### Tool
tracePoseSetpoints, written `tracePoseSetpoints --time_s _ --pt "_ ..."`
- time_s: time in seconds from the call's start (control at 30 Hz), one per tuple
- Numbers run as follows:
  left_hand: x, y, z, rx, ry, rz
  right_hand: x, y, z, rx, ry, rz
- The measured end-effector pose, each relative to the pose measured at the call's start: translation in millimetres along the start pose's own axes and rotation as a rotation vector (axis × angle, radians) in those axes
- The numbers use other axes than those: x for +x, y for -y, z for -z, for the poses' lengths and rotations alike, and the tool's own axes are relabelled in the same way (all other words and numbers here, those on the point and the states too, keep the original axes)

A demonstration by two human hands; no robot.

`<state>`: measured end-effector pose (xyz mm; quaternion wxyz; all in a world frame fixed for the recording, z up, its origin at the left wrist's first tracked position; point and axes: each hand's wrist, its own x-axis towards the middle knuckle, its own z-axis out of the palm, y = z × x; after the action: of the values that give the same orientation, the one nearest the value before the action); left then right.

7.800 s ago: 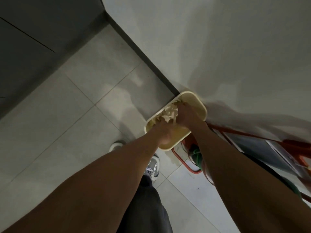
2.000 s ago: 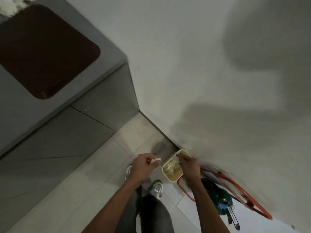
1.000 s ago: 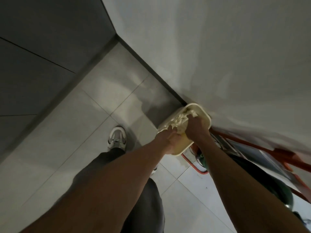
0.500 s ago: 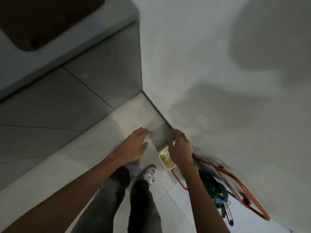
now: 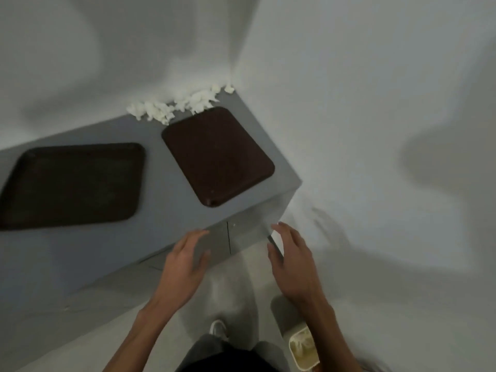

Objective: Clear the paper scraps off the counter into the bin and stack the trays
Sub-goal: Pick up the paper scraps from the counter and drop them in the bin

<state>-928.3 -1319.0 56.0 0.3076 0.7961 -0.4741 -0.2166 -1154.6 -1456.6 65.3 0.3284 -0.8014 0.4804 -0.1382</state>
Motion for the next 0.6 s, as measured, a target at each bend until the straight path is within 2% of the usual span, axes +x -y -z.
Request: tracePoseSetpoints --time_s 0.17,0.37,0.47,0.6 --pt "26 26 57 -0.015 -0.132 0.009 53 49 -10 0.003 -0.006 0.076" --pt "92 50 81 -0.028 -0.246 0.044 141 78 -18 0.004 0.038 0.166" --pt "141 57 83 0.008 -0.249 0.036 199 84 -27 -0.02 0.07 0.179" --pt "206 61 78 0.001 -0.228 0.122 278 93 -39 -0.064 0.121 0.232"
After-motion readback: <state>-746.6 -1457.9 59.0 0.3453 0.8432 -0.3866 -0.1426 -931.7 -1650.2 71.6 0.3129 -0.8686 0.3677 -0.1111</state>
